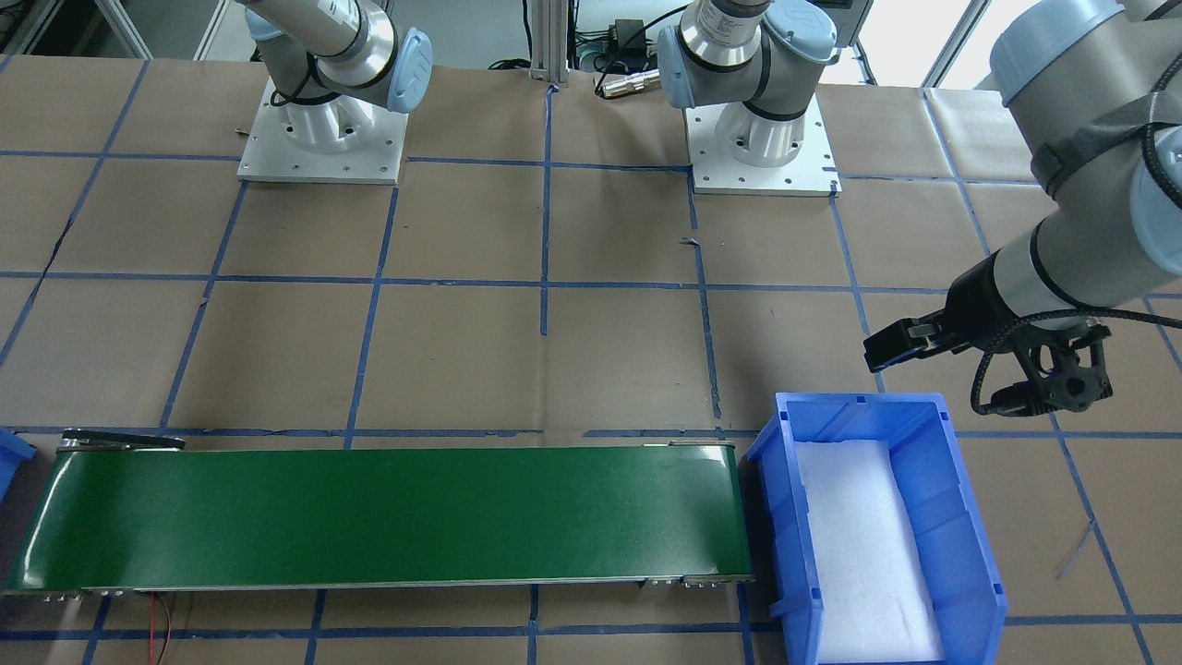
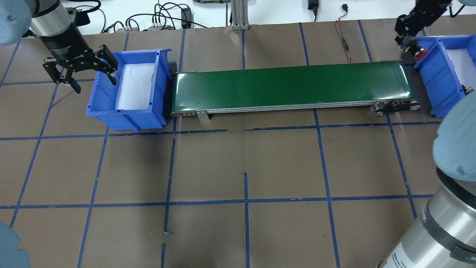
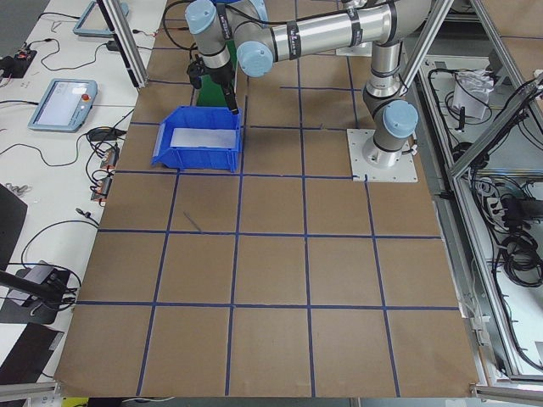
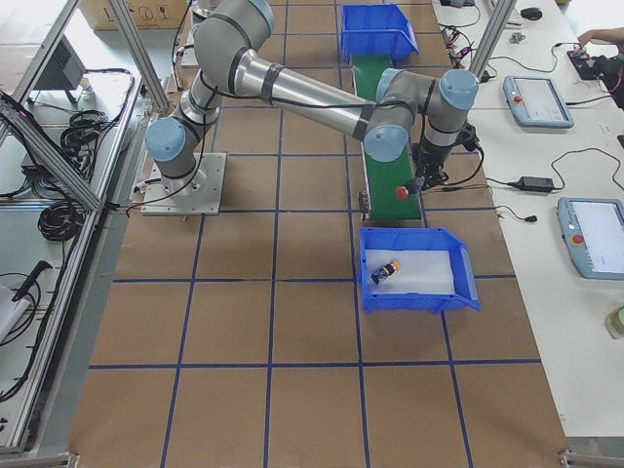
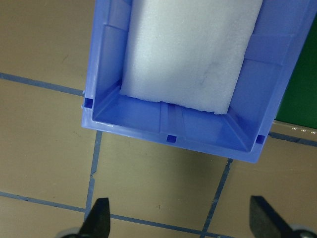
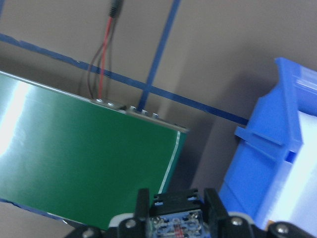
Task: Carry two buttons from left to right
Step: 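Carry the red-capped button with the right gripper into the far blue bin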
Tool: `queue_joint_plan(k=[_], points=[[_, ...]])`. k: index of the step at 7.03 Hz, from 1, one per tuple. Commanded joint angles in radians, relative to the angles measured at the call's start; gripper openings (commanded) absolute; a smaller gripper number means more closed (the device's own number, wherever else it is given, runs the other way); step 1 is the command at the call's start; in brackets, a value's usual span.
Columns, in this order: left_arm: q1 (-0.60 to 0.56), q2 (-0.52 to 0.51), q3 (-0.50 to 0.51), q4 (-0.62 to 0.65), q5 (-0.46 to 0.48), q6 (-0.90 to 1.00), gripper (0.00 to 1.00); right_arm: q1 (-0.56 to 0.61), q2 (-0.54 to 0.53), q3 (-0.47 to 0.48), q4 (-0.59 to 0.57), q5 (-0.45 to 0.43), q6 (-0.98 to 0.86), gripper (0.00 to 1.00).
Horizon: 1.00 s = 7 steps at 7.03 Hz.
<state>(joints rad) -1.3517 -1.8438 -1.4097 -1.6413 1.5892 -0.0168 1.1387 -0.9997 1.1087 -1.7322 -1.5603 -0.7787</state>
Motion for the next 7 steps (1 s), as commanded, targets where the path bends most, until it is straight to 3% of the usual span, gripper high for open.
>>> queue_joint_plan(k=[1,7], points=[[0.0,0.0,0.0,0.0,0.0,0.0,1.0,-0.103,-0.007,-0.041,0.019,-0.007,-0.111,0.09],[0.002,0.0,0.001,0.001,0.0,0.0,1.0,-0.137,0.194,-0.216,-0.004,0.002,-0.123,0.09]])
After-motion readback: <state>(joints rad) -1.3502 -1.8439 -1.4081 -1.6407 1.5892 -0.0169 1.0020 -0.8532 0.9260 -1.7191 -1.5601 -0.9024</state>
